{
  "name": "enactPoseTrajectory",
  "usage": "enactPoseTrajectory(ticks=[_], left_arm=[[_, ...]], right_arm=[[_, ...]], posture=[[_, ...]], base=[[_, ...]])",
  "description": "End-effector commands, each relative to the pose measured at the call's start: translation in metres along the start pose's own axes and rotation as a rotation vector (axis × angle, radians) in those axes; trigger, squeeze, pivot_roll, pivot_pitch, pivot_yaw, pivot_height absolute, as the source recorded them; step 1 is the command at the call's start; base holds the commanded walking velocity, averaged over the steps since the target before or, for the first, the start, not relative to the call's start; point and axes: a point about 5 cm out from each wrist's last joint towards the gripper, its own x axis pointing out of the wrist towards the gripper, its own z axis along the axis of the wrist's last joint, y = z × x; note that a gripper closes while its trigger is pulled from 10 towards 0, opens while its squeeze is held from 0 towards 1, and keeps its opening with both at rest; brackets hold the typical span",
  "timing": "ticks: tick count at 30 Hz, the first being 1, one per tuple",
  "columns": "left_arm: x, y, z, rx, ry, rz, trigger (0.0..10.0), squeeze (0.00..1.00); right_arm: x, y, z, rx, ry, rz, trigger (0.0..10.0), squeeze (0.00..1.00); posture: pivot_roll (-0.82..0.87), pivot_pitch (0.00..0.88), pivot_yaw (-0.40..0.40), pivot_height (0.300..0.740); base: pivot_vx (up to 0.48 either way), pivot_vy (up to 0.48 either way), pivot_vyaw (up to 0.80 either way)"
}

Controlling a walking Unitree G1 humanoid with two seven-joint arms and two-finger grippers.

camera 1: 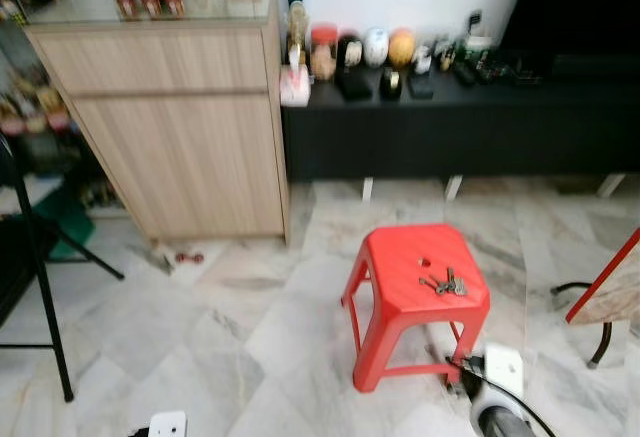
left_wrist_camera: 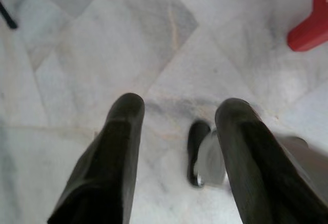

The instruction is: Hang keys on a hook

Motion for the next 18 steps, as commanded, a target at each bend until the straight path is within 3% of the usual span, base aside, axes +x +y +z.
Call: enactPoseTrajectory(ticks=[1, 9, 18], left_arm=[[0.000, 0.000, -0.001, 0.007, 0.005, -0.003, 10.0, 0.00], [-0.003, 0.009, -0.005, 0.013, 0.013, 0.011, 10.0, 0.00], [-0.004, 0.018, -0.007, 0.006, 0.022, 0.033, 10.0, 0.00]], right_arm=[[0.000, -0.002, -0.002, 0.035, 0.016, -0.014, 10.0, 0.00], [-0.010, -0.014, -0.036, 0.009, 0.143, -0.066, 10.0, 0.00], [-0.015, -0.013, -0.051, 0.027, 0.183, -0.066, 10.0, 0.00]], posture=[[0.12, 0.044, -0.065, 0.740], [0.13, 0.028, -0.062, 0.740], [0.13, 0.014, -0.066, 0.740]], base=[[0.000, 0.000, 0.00], [0.000, 0.000, 0.00], [0.000, 0.000, 0.00]])
